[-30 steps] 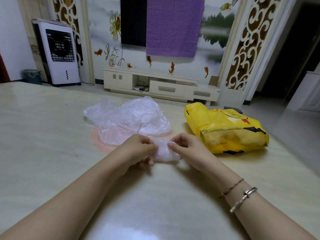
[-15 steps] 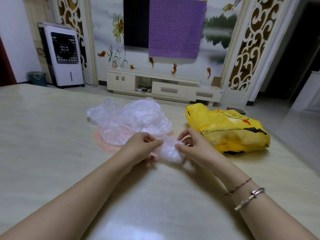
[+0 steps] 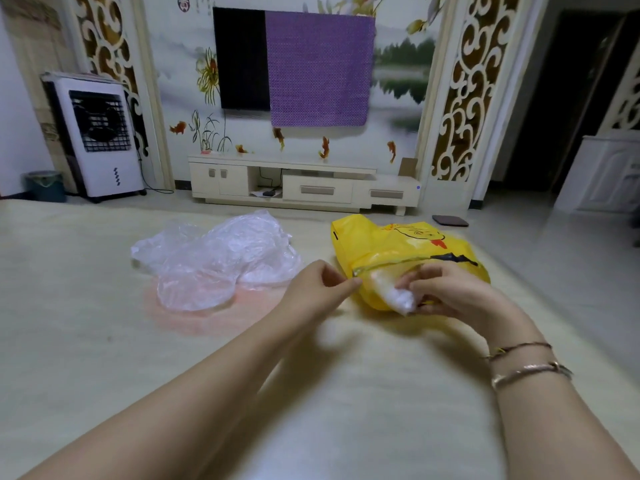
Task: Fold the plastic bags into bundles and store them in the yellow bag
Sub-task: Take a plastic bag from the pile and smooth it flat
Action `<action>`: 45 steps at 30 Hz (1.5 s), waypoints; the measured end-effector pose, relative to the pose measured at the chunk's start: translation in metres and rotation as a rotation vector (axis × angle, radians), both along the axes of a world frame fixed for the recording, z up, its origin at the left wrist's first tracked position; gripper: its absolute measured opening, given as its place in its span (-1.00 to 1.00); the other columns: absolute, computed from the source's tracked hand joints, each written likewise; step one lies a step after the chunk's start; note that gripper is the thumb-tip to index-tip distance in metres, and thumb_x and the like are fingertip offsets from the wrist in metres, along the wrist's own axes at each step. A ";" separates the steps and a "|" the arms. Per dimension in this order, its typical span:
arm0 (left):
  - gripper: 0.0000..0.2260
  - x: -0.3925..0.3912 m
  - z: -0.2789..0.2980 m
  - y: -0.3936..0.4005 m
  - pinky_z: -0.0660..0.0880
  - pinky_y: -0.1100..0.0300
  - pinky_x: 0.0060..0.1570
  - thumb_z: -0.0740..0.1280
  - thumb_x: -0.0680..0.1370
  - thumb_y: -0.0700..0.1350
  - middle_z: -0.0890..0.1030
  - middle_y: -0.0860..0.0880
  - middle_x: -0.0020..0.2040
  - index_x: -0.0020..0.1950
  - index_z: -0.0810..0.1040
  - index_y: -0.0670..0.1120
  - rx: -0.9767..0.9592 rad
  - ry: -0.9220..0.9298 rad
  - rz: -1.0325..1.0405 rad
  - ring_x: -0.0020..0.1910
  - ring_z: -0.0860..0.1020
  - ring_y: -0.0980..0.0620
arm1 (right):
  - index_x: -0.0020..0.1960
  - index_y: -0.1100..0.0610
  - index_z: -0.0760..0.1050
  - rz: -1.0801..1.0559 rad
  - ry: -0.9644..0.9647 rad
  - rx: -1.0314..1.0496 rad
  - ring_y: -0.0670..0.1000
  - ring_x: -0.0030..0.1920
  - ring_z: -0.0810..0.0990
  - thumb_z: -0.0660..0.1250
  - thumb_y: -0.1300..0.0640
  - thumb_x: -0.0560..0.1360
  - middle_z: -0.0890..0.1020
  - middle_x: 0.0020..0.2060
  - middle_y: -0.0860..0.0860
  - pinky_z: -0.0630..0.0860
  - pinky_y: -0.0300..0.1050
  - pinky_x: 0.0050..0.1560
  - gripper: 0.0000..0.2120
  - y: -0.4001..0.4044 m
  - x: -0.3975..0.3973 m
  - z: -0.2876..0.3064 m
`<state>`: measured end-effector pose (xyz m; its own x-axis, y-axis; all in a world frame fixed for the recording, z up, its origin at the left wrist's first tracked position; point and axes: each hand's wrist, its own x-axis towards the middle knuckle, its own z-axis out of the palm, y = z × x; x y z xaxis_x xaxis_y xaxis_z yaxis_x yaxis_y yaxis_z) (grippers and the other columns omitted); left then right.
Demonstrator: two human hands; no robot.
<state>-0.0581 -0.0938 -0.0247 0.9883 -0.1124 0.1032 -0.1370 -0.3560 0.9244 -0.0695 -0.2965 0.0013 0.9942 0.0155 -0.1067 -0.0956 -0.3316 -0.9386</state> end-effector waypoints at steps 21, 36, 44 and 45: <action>-0.83 0.028 -0.031 -0.023 0.52 0.03 -0.06 0.35 0.46 -0.24 0.63 -0.08 -0.25 -0.30 0.52 -0.03 -0.051 -0.151 0.094 -0.10 0.64 -0.13 | -0.06 0.15 0.39 0.084 -0.041 -0.919 0.22 0.22 0.43 0.09 0.25 0.54 0.49 0.09 0.17 0.32 -0.06 0.14 -0.89 0.052 0.015 -0.023; -0.74 0.018 -0.005 0.098 0.35 0.05 0.13 0.32 0.51 -0.11 0.47 -0.07 0.23 0.19 0.49 -0.05 0.605 -0.273 0.388 0.21 0.39 -0.18 | 0.09 -0.06 0.58 0.016 -0.209 -0.909 0.09 -0.04 0.58 0.09 0.29 0.46 0.62 0.03 0.05 0.53 -0.08 -0.10 -0.58 0.064 -0.013 0.015; -0.76 0.018 -0.032 0.151 0.42 0.05 0.05 0.34 0.49 -0.07 0.52 -0.10 0.14 0.13 0.53 -0.10 0.651 -0.141 0.511 0.16 0.45 -0.19 | -0.17 0.04 0.58 0.141 -0.354 -0.587 -0.05 -0.34 0.63 0.13 0.26 0.45 0.66 -0.30 -0.04 0.61 0.00 -0.21 -0.73 0.106 -0.015 -0.008; -0.85 0.017 -0.032 0.150 0.45 0.08 -0.04 0.33 0.47 -0.11 0.58 -0.08 0.05 0.01 0.57 -0.09 0.623 -0.188 0.502 0.09 0.50 -0.16 | -0.18 0.06 0.58 0.163 -0.341 -0.539 -0.06 -0.36 0.63 0.13 0.28 0.44 0.66 -0.29 -0.04 0.61 -0.02 -0.23 -0.73 0.112 -0.015 -0.013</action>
